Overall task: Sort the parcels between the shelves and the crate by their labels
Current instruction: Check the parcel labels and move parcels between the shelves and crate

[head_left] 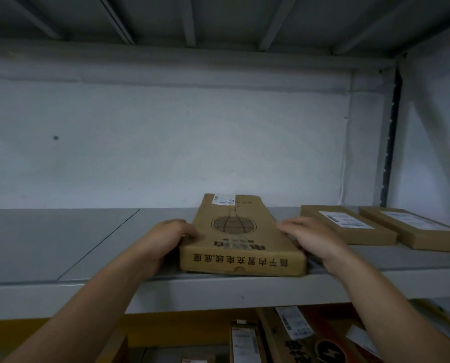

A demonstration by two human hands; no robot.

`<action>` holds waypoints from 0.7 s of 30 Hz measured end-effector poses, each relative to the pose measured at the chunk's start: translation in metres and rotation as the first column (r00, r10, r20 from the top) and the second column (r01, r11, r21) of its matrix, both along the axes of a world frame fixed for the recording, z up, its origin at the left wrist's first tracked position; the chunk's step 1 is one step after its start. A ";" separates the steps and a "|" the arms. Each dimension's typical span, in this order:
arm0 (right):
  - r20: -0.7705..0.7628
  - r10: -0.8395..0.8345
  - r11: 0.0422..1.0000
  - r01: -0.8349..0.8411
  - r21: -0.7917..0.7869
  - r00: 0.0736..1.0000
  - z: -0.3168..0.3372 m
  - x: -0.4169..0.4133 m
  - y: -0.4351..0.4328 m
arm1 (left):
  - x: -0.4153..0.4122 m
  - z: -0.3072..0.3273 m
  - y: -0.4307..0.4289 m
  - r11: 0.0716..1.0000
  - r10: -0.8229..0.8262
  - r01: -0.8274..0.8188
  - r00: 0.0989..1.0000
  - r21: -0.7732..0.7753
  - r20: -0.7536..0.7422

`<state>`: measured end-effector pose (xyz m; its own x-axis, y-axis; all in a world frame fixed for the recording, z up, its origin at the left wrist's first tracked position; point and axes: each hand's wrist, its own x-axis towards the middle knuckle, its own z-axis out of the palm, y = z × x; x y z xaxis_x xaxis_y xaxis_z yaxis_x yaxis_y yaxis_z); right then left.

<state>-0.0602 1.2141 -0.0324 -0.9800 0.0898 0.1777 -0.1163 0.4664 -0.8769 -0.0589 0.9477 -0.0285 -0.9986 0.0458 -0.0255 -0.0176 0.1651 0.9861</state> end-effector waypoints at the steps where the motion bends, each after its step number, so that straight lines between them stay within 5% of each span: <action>1: 0.013 0.010 1.000 -0.011 0.013 1.000 0.000 -0.004 -0.001 | 0.002 0.001 -0.001 1.000 -0.001 0.001 1.000 0.015 -0.002; 7: 0.009 0.087 0.993 -0.087 0.078 0.996 -0.003 -0.014 -0.010 | -0.009 0.003 -0.003 0.996 0.037 -0.036 0.999 0.085 -0.002; 21: -0.074 0.136 0.989 -0.131 0.072 0.988 -0.012 -0.005 -0.011 | -0.039 0.010 0.006 0.990 0.122 -0.123 0.992 -0.067 -0.011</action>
<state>-0.0651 1.2027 -0.0439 -0.9653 -0.0558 0.2553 -0.2484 0.4988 -0.8303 -0.0977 0.9537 -0.0186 -0.9967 -0.0787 -0.0172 -0.0348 0.2283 0.9730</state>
